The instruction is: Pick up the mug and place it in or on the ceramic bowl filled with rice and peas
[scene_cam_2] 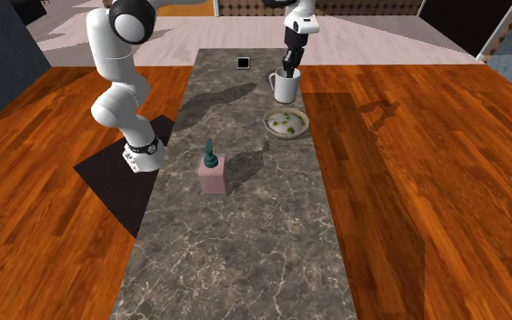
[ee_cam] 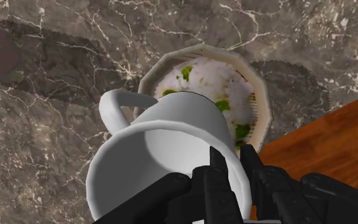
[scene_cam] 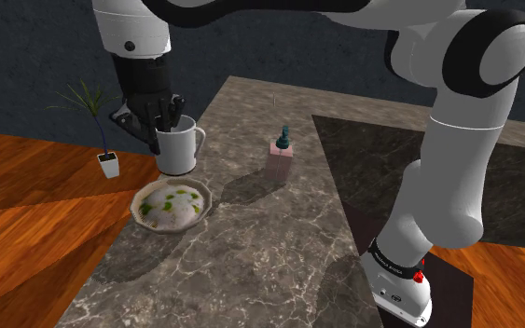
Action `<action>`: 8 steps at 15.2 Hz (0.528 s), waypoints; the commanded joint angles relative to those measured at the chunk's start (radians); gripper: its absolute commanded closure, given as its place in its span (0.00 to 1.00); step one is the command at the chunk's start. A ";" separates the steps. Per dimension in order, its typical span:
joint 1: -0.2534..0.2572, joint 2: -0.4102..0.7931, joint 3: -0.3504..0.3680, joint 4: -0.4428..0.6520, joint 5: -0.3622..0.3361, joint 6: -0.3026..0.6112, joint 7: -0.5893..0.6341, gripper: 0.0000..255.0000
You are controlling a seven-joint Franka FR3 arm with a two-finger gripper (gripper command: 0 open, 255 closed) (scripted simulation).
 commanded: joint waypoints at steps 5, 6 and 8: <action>-0.005 -0.008 -0.001 -0.088 0.002 0.080 0.006 1.00; -0.006 -0.009 -0.002 -0.102 0.002 0.094 0.007 1.00; -0.008 -0.009 -0.002 -0.129 0.001 0.121 0.008 1.00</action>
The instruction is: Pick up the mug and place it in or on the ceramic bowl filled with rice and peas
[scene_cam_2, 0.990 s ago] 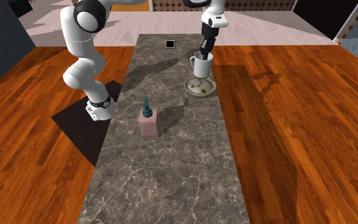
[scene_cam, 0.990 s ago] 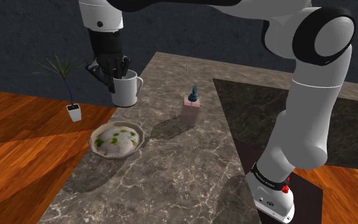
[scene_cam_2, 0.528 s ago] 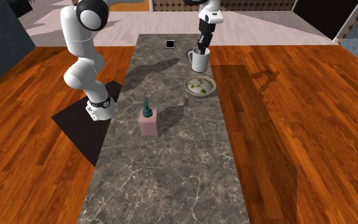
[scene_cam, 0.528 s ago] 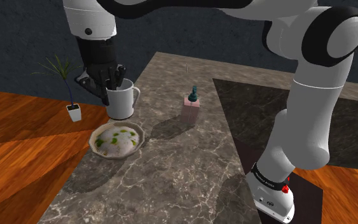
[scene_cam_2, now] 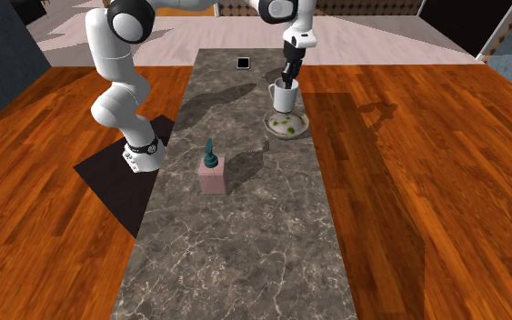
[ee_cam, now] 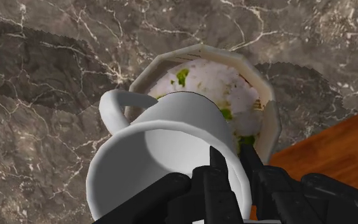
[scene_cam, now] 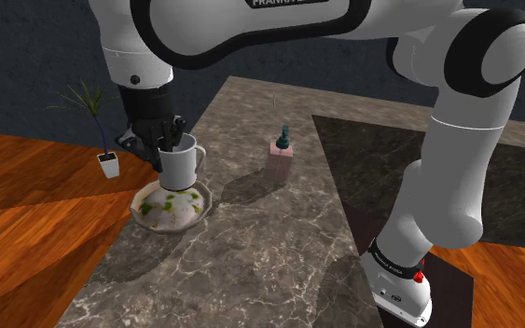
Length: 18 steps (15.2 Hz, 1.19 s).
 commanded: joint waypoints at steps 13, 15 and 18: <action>-0.003 0.008 -0.003 -0.090 -0.006 0.098 0.009 1.00; -0.003 0.008 -0.003 -0.090 -0.006 0.098 0.009 0.00; -0.003 0.008 -0.003 -0.090 -0.006 0.098 0.009 0.00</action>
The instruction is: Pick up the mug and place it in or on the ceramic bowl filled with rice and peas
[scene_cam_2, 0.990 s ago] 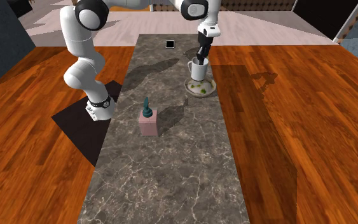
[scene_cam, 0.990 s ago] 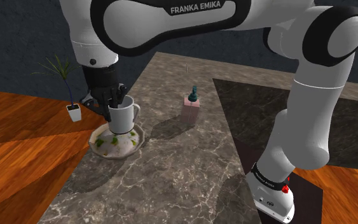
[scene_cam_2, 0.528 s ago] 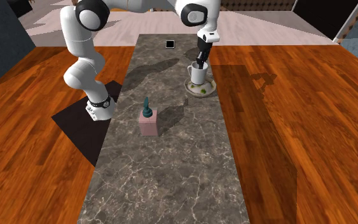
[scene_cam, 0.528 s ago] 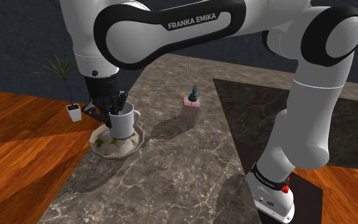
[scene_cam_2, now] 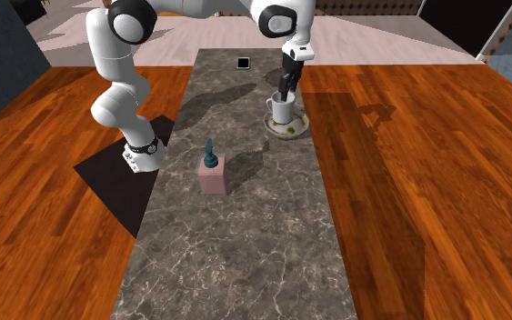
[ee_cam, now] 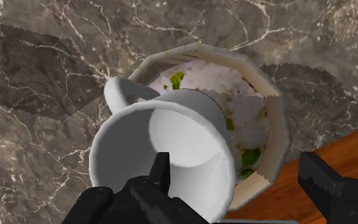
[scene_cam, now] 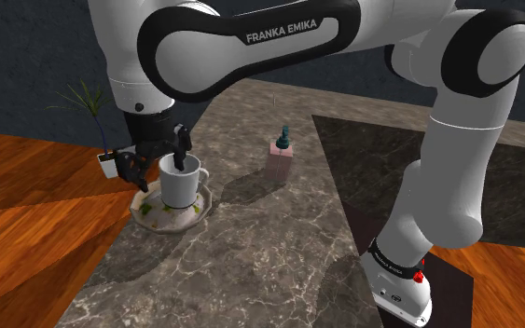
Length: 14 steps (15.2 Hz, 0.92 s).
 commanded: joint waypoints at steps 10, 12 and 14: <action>0.010 0.001 0.005 0.129 0.003 -0.128 -0.004 0.00; 0.010 0.001 0.005 0.129 0.003 -0.128 -0.004 0.00; 0.010 0.001 0.005 0.129 0.003 -0.128 -0.004 0.00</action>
